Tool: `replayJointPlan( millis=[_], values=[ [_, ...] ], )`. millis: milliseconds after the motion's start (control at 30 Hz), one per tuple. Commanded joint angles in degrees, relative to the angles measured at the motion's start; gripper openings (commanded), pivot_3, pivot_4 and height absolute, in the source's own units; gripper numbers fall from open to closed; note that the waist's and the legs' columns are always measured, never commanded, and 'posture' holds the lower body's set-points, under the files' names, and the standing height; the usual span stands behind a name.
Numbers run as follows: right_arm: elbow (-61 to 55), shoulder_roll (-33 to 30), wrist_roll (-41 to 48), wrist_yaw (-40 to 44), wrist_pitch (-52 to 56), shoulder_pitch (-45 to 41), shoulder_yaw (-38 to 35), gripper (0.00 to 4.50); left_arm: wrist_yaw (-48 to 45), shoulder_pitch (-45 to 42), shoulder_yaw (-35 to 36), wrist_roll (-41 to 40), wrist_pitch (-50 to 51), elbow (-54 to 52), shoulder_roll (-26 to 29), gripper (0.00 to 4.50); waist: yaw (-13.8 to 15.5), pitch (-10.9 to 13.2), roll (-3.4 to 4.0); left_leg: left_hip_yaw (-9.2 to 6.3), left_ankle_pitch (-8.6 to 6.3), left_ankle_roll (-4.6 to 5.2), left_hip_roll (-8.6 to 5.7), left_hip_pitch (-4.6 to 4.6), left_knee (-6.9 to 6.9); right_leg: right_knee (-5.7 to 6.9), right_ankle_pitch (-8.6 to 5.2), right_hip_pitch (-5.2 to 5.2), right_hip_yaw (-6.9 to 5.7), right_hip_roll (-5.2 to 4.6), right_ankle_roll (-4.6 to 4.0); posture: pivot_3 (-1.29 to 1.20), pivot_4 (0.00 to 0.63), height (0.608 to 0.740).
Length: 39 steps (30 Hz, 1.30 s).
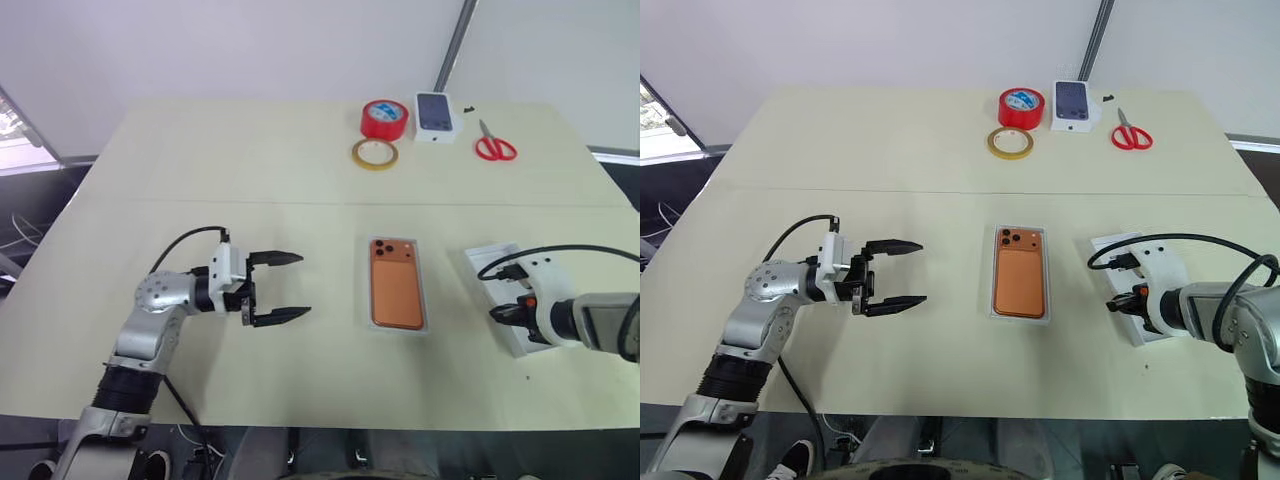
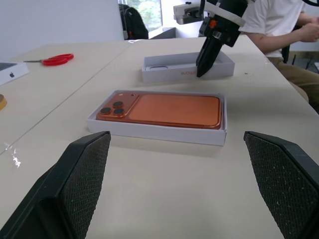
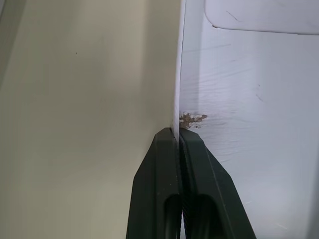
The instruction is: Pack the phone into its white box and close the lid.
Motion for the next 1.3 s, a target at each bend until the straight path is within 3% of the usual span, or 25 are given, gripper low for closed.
replayJointPlan(
  millis=[33, 233, 367, 533, 667, 833, 1000, 1133, 1300],
  values=[
    [1.80, 2.74, 1.65, 0.37, 0.35, -1.70, -3.14, 0.03, 0.48, -0.75, 0.12, 0.35, -0.78, -1.01, 0.22, 4.50, -0.22, 0.00, 0.00, 0.00, 0.00, 0.01, 0.01, 0.21, -0.09, -0.09, 0.00, 0.19, 0.00, 0.00, 0.00, 0.00, 0.150, 0.740],
    [4.91, 10.50, 1.48, 0.30, 0.25, -10.74, -8.75, 0.03, 1.31, -1.92, -0.12, 0.69, -0.47, -0.15, -0.52, 4.50, -1.09, 0.04, 0.09, 0.03, 0.00, 0.00, 0.01, 0.38, -0.50, -0.22, 0.00, 0.20, 0.01, -0.01, -0.01, 0.00, 0.150, 0.740],
    [5.99, 15.72, 1.46, 2.47, -9.48, -14.69, -10.05, 0.03, 2.16, -2.60, 0.23, 0.56, 0.08, 0.18, -1.25, 4.50, -0.70, 0.06, 0.14, 0.03, 0.01, -0.02, 0.00, 0.36, -0.52, -0.20, 0.00, 0.17, 0.00, -0.01, 0.00, 0.00, 0.150, 0.740],
    [7.44, 27.89, 4.26, -0.92, -15.16, -16.99, -15.54, 0.03, 4.10, -3.10, 0.59, 0.54, 1.01, 0.37, -2.04, 4.50, -0.67, 0.07, 0.15, 0.02, 0.01, -0.02, 0.00, 0.32, -0.54, -0.27, 0.00, 0.18, 0.00, -0.01, 0.00, 0.00, 0.150, 0.740],
    [6.35, 37.42, 9.08, -5.68, -16.57, -19.68, -19.55, 0.03, 6.23, -3.63, 0.76, 0.21, 2.22, -0.04, -2.77, 4.50, -0.78, 0.13, 0.28, 0.04, 0.02, -0.04, 0.00, 0.32, -0.57, -0.20, 0.00, 0.12, 0.01, -0.01, 0.00, 0.00, 0.150, 0.740],
    [2.56, 46.76, 25.73, -11.37, -11.68, -20.83, -20.84, 0.03, 9.02, -4.67, 1.43, -0.51, 4.86, -0.75, -3.85, 4.50, -0.94, 0.16, 0.34, 0.04, 0.04, -0.07, -0.01, 0.32, -0.58, -0.01, 0.00, 0.00, 0.01, -0.01, 0.00, 0.00, 0.150, 0.740],
    [-0.13, 47.12, 46.35, -18.92, -11.62, -12.49, -14.25, 0.03, 11.85, -5.59, 2.32, -2.32, 8.87, -1.41, -4.43, 4.50, -0.73, 0.16, 0.34, 0.03, 0.03, -0.06, -0.01, 0.32, -0.59, 0.01, 0.00, 0.02, 0.01, -0.02, 0.00, 0.00, 0.150, 0.740],
    [-1.88, 40.03, 62.99, -26.26, -18.75, -3.84, -4.20, 0.03, 13.55, -5.75, 2.94, -3.80, 11.95, -2.86, -4.66, 4.50, -0.91, 0.16, 0.34, 0.03, 0.03, -0.04, -0.02, 0.29, -0.57, -0.12, 0.00, 0.06, 0.01, -0.06, 0.00, 0.00, 0.150, 0.740],
    [-2.31, 32.43, 72.59, -31.60, -28.67, 1.75, 5.26, 0.03, 14.23, -5.48, 3.53, -5.99, 15.10, -5.70, -4.42, 4.50, -1.28, 0.16, 0.34, 0.03, 0.03, -0.04, -0.01, 0.31, -0.58, -0.20, 0.00, 0.10, 0.01, -0.04, 0.00, 0.00, 0.150, 0.740]
  ],
)
